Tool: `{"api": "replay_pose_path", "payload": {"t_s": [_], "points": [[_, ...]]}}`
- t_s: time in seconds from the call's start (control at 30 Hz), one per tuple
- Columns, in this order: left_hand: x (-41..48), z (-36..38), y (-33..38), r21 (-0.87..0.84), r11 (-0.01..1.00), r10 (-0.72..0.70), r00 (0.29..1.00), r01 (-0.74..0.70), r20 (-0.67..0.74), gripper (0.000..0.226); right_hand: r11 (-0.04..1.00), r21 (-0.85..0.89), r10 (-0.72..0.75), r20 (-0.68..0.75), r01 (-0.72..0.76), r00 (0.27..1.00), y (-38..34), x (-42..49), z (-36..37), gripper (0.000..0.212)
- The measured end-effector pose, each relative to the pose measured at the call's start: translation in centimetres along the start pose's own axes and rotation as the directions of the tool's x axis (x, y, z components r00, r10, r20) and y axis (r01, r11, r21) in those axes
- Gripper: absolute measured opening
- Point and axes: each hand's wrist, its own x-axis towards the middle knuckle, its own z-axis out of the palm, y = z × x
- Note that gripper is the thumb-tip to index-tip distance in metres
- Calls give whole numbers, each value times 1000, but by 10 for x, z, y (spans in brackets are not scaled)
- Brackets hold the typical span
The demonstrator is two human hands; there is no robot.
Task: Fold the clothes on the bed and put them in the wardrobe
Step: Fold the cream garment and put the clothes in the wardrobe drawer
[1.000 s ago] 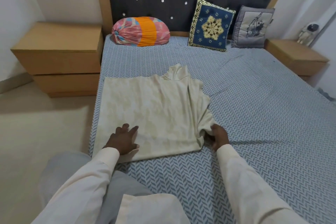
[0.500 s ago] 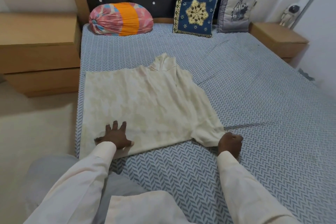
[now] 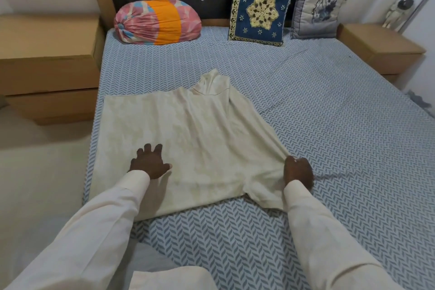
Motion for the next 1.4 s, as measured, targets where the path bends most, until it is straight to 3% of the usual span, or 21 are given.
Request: {"api": "replay_pose_path", "payload": {"t_s": [0.1,0.2,0.3,0.4,0.47,0.6,0.7,0.8,0.97,1.07,1.17,1.23,1.27,1.33,1.4], "points": [[17,-6,12,-41,997,75,996,-72,58,90,999,-6,45,-60,-45,997,1,10,-4,39],[32,-5,26,24,997,75,990,-78,122,95,997,-31,-79,-48,77,996,-20,36,3,34],[40,-4,36,98,994,30,991,-43,127,102,965,-94,-235,105,245,966,-51,62,20,35],[53,-11,40,108,994,-4,991,-10,130,107,934,-166,-266,269,317,926,-78,84,39,43],[61,-19,40,108,994,-23,993,11,116,103,931,-169,-283,222,322,933,-83,90,42,34],[85,-40,43,105,993,-56,996,48,70,92,973,-122,-206,-50,199,977,-84,100,36,29],[109,-49,50,86,996,-18,1000,16,20,92,976,-75,-209,-57,204,976,-91,111,42,32],[124,-52,61,106,994,26,997,-33,71,113,948,-77,-307,20,308,951,-116,128,59,32],[141,-49,76,212,977,1,994,-24,108,122,920,-62,-364,226,386,904,-181,155,96,29],[148,-47,76,225,974,-2,997,-16,78,131,922,1,-366,335,388,868,-202,170,118,33],[153,-48,74,237,971,9,999,-19,45,143,874,-36,-436,379,484,816,-209,169,123,30],[158,-49,76,238,971,-4,999,-4,35,149,844,-69,-488,315,532,814,-209,168,119,25],[160,-49,76,238,971,-10,999,2,33,152,856,-60,-494,205,514,845,-208,171,118,22],[166,-51,76,242,970,-16,999,8,32,157,921,1,-389,-46,390,920,-209,177,116,22],[170,-54,74,252,968,-29,998,15,53,162,956,-50,-293,-121,289,949,-215,179,116,29]]}}
